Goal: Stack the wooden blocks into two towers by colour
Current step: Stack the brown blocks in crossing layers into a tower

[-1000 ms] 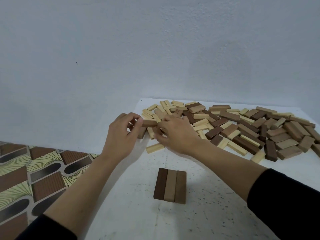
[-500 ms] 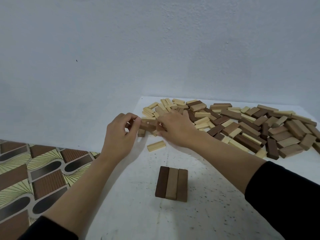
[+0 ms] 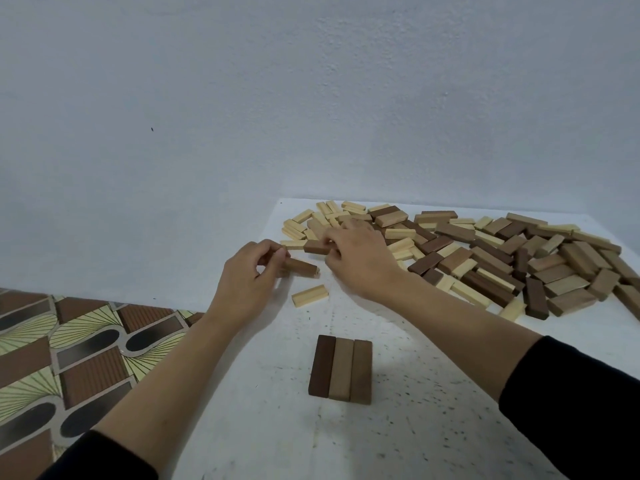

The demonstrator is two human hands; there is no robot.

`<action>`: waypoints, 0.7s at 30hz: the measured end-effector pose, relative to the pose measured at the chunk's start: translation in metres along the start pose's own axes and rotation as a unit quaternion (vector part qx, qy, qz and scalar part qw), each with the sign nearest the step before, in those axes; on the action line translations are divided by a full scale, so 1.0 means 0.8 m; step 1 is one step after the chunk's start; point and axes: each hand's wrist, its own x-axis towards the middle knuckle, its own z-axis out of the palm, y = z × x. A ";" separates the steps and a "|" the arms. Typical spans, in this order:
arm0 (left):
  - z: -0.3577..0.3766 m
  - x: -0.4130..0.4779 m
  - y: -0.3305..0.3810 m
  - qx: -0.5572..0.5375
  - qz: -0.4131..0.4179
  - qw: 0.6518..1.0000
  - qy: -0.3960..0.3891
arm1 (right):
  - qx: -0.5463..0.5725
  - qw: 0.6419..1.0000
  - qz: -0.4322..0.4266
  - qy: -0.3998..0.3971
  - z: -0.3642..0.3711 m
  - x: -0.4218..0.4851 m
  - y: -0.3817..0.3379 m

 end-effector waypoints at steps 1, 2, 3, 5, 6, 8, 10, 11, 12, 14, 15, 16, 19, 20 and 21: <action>0.000 0.000 0.002 -0.005 -0.001 1.000 -0.003 | 0.034 0.999 0.004 0.013 -0.002 -0.004 0.005; 0.000 0.000 0.004 -0.010 0.000 1.000 -0.007 | 0.069 0.997 0.009 0.023 -0.005 -0.010 0.010; -0.001 0.000 0.007 -0.013 0.001 1.000 -0.010 | 0.099 0.995 0.013 0.030 -0.007 -0.017 0.015; -0.002 -0.001 0.015 -0.024 0.005 1.000 -0.008 | 0.139 0.989 0.022 0.037 -0.015 -0.033 0.026; -0.002 -0.001 0.021 -0.033 0.009 0.999 -0.007 | 0.151 0.987 0.029 0.039 -0.020 -0.041 0.032; -0.003 -0.002 0.035 -0.054 0.027 0.998 -0.012 | 0.170 0.984 0.042 0.043 -0.032 -0.056 0.045; -0.002 -0.005 0.054 -0.074 0.048 0.995 -0.036 | 0.186 0.980 0.048 0.046 -0.044 -0.073 0.060; -0.002 -0.008 0.064 -0.083 0.054 0.994 -0.054 | 0.195 0.979 0.047 0.044 -0.050 -0.082 0.066; 0.000 -0.010 0.074 -0.092 0.058 0.991 -0.076 | 0.206 0.977 0.045 0.042 -0.055 -0.091 0.072; 0.004 -0.016 0.094 -0.124 0.051 0.983 -0.126 | 0.233 0.972 0.030 0.031 -0.064 -0.110 0.083; 0.006 -0.019 0.104 -0.145 0.045 0.976 -0.156 | 0.235 0.972 0.015 0.023 -0.068 -0.121 0.088; 0.008 -0.022 0.113 -0.155 0.045 0.969 -0.187 | 0.228 0.973 -0.001 0.017 -0.072 -0.132 0.093; 0.016 -0.032 0.136 -0.123 0.075 0.951 -0.274 | 0.224 0.974 -0.023 -0.006 -0.084 -0.166 0.114; 0.018 -0.036 0.142 -0.112 0.081 0.944 -0.300 | 0.225 0.974 -0.026 -0.018 -0.088 -0.177 0.119; 0.021 -0.039 0.146 -0.103 0.088 0.936 -0.324 | 0.225 0.973 -0.033 -0.031 -0.092 -0.187 0.124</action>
